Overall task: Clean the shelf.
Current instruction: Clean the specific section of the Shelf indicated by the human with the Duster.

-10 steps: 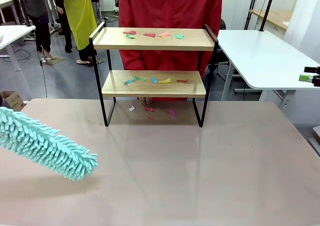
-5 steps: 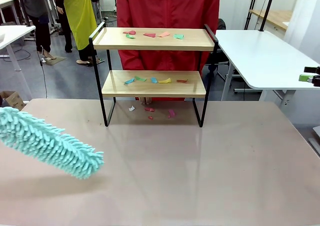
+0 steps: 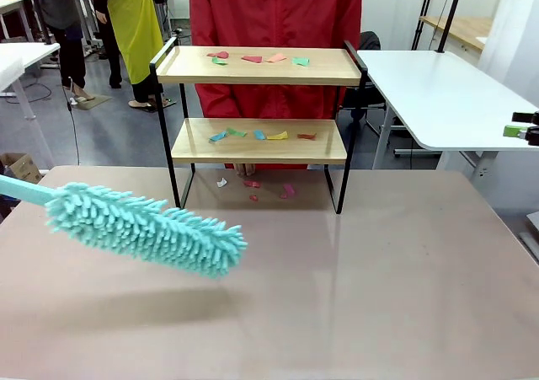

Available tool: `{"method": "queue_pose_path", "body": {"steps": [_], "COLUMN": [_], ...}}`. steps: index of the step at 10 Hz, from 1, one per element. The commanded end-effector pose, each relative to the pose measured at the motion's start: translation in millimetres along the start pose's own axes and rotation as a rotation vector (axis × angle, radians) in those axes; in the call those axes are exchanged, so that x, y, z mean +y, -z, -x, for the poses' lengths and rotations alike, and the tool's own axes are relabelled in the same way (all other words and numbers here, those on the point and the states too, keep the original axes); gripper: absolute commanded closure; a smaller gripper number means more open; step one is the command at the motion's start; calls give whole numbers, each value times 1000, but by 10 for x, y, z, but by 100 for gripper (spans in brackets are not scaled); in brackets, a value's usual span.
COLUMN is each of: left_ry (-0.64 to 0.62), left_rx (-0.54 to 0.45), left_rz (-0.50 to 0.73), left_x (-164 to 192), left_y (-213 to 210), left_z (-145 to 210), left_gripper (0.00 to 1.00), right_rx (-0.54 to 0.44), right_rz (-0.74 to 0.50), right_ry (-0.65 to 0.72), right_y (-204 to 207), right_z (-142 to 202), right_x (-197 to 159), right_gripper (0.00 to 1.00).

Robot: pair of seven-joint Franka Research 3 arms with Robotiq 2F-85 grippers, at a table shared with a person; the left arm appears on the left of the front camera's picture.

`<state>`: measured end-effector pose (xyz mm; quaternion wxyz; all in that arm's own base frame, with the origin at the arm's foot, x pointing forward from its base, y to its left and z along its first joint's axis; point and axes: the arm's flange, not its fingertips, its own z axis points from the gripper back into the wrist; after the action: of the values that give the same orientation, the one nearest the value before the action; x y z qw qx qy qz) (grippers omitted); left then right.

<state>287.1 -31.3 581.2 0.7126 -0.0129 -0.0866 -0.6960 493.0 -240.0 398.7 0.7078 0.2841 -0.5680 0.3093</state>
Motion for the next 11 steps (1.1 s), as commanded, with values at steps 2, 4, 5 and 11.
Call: {"method": "queue_pose_path", "body": {"steps": [2,4,5,11], "left_ry": [-167,-357,-411,-514], "left_rx": [-136,-96,-100,-42], "left_rz": [-60,-51,-47,-55], "left_x": [-66,-119,-117,-149], "left_y": [261,501,642,834], "left_z": [-375,-864,-1117,-1514], "left_gripper": [87,87,87,87], "right_rx": [-1,-1,-1,-1], "right_rz": [1,1,1,1], "right_ry": [-4,-4,-4,-4], "right_y": [12,12,12,12], "right_z": [-21,-21,-21,-21], "right_x": [7,7,7,7], "right_gripper": [0,0,0,0]}}
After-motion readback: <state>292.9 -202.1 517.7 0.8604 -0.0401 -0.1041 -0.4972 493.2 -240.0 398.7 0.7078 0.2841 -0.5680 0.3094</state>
